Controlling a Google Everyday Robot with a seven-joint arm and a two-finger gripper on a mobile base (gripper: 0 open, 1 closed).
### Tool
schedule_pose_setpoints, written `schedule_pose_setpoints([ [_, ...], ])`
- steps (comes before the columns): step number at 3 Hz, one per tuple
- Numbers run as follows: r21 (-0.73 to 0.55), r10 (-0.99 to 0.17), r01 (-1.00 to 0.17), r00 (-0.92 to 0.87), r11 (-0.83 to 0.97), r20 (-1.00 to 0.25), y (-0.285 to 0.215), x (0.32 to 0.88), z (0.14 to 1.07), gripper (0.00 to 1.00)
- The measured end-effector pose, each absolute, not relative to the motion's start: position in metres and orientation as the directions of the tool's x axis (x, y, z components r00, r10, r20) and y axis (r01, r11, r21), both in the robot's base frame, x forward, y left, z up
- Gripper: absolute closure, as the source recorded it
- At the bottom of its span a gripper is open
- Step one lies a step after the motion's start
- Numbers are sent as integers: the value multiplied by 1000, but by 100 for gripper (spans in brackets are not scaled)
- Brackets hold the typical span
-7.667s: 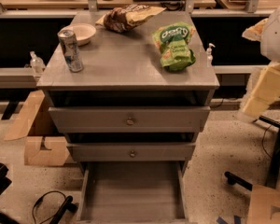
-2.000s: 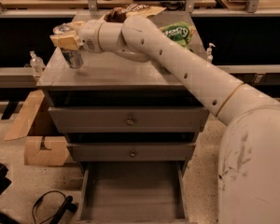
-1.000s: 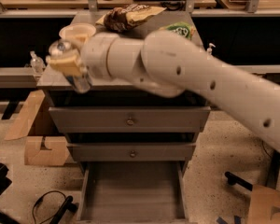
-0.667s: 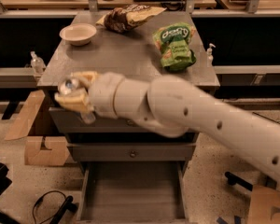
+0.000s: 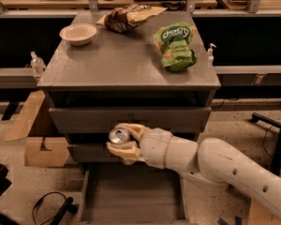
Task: Place redbull can into bottom drawer
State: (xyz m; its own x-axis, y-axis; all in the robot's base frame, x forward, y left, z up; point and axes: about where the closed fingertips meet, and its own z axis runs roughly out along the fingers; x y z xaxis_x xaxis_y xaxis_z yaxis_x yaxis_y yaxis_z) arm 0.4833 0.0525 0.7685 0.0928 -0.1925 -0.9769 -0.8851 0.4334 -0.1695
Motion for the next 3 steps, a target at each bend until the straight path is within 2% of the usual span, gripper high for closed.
schedule_pose_setpoints([
  [1, -129, -190, -870, 41, 476, -981, -32, 505, 700, 100],
  [3, -137, -208, -882, 45, 451, -977, -18, 508, 691, 100],
])
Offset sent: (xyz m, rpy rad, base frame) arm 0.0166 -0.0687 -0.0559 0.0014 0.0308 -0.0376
